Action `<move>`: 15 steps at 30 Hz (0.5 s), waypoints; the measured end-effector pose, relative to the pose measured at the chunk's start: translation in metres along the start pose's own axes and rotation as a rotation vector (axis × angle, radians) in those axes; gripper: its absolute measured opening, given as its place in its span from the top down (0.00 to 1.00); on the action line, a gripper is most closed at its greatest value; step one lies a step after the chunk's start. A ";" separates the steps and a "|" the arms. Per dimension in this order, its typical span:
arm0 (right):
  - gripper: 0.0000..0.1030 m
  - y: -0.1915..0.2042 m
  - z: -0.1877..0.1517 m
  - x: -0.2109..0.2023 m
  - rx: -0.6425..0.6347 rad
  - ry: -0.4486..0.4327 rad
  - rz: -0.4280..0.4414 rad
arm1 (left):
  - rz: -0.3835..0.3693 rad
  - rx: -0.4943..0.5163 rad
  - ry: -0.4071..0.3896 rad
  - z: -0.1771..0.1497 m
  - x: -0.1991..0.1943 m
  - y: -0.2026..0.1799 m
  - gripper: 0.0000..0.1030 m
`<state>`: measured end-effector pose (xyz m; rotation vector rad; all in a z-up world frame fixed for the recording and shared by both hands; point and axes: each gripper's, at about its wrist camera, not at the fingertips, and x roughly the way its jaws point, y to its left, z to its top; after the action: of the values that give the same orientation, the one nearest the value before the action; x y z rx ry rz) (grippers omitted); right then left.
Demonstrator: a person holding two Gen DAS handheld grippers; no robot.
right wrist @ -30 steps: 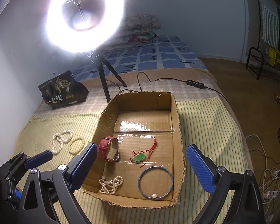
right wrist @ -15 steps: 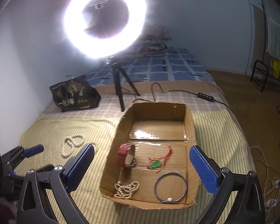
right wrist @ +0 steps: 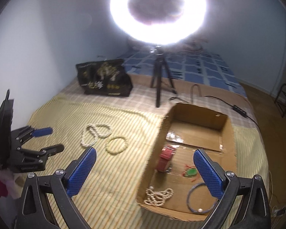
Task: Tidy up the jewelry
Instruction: 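Withdraw both tools and move them to the long pearl necklace and bead bracelet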
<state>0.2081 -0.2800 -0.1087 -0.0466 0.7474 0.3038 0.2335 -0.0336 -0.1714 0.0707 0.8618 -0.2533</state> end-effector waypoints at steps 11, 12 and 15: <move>0.23 0.039 0.005 0.045 -0.124 0.146 0.092 | -0.019 -0.064 0.063 0.003 0.021 0.022 0.27; 0.24 0.042 0.004 0.051 -0.137 0.163 0.100 | -0.031 -0.079 0.066 0.004 0.024 0.026 0.27; 0.35 0.050 0.000 0.066 -0.164 0.210 0.120 | -0.053 -0.134 0.074 0.006 0.031 0.037 0.27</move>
<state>0.2395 -0.2152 -0.1495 -0.1916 0.9336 0.4791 0.2665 -0.0048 -0.1928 -0.0679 0.9526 -0.2435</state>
